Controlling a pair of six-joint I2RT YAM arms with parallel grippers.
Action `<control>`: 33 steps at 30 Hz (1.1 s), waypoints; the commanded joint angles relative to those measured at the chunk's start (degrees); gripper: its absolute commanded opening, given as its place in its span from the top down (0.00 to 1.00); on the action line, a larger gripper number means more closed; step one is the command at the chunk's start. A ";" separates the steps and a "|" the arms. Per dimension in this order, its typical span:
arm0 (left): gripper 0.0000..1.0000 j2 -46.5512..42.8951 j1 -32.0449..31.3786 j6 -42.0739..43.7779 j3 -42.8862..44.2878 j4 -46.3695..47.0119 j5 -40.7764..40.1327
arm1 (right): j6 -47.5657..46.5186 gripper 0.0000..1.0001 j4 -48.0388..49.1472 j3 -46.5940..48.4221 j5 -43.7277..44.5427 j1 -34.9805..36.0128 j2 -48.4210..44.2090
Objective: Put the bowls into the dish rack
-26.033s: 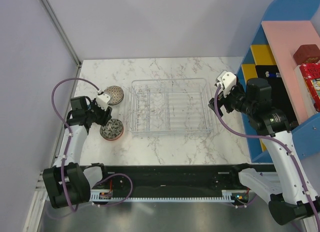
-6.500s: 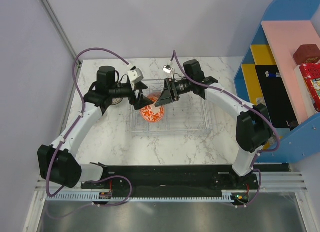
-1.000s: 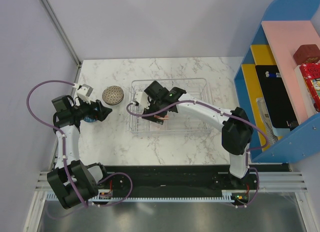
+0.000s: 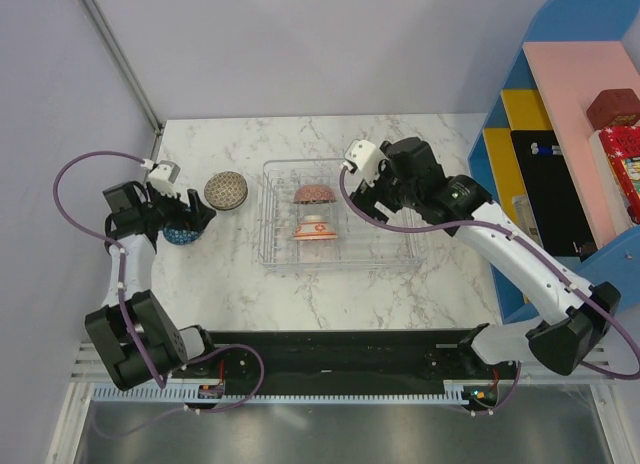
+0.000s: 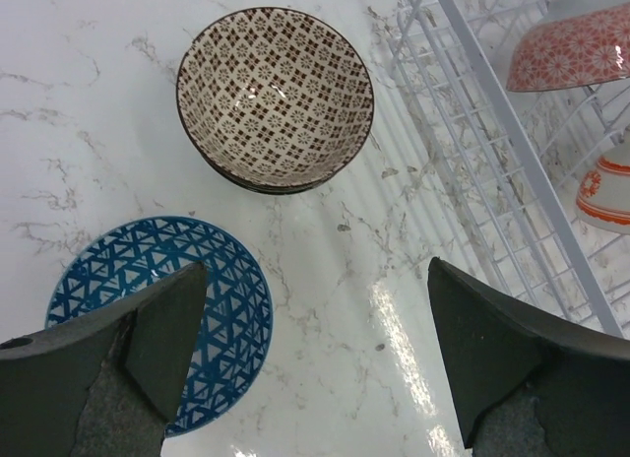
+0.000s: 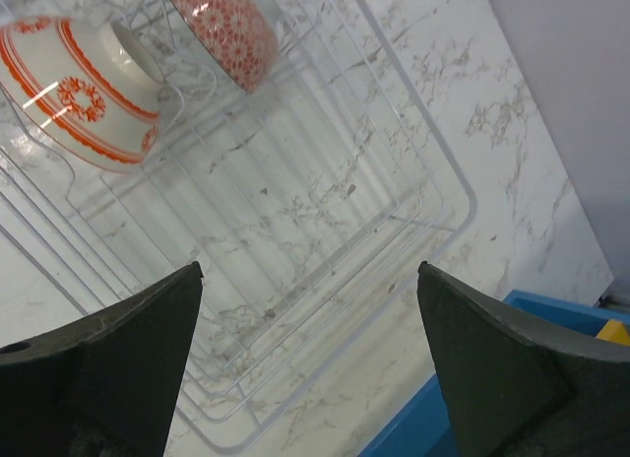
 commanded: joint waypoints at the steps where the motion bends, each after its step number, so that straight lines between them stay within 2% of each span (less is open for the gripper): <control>1: 0.00 6.24 0.43 -1.99 7.08 4.04 -1.68 | 1.49 0.03 4.93 -4.44 -1.72 -2.15 -5.38; 6: 0.01 15.04 0.17 -3.40 13.68 5.45 -2.21 | 2.46 0.03 7.57 -9.10 -5.05 -5.58 -8.82; 9: 0.05 21.46 -1.32 -4.28 18.78 5.54 -4.40 | 2.73 0.03 8.80 -11.30 -6.03 -7.25 -9.79; 12: 0.09 27.35 -4.22 -3.58 23.96 5.63 -11.06 | 2.81 0.03 10.91 -13.85 -5.86 -7.78 -10.06; 15: 0.12 32.01 -6.95 -3.58 26.95 5.71 -14.58 | 2.90 0.03 11.97 -15.17 -5.51 -7.96 -9.79; 17: 0.17 34.64 -8.70 -3.76 28.28 5.71 -16.18 | 3.17 0.03 12.06 -15.35 -5.59 -7.96 -9.62; 22: 0.30 37.29 -11.26 -4.02 30.83 5.71 -20.40 | 3.78 0.03 12.23 -15.26 -6.38 -8.04 -9.70; 23: 0.36 37.47 -11.43 -4.11 30.92 5.71 -20.40 | 3.78 0.03 12.32 -15.44 -6.56 -7.96 -9.79; 26: 0.46 37.56 -11.70 -4.28 31.19 5.71 -20.75 | 3.87 0.03 12.58 -15.96 -6.82 -8.04 -9.79; 33: 0.50 37.56 -12.66 -3.58 30.40 5.71 -21.46 | 4.13 0.03 12.58 -16.05 -7.70 -8.04 -9.88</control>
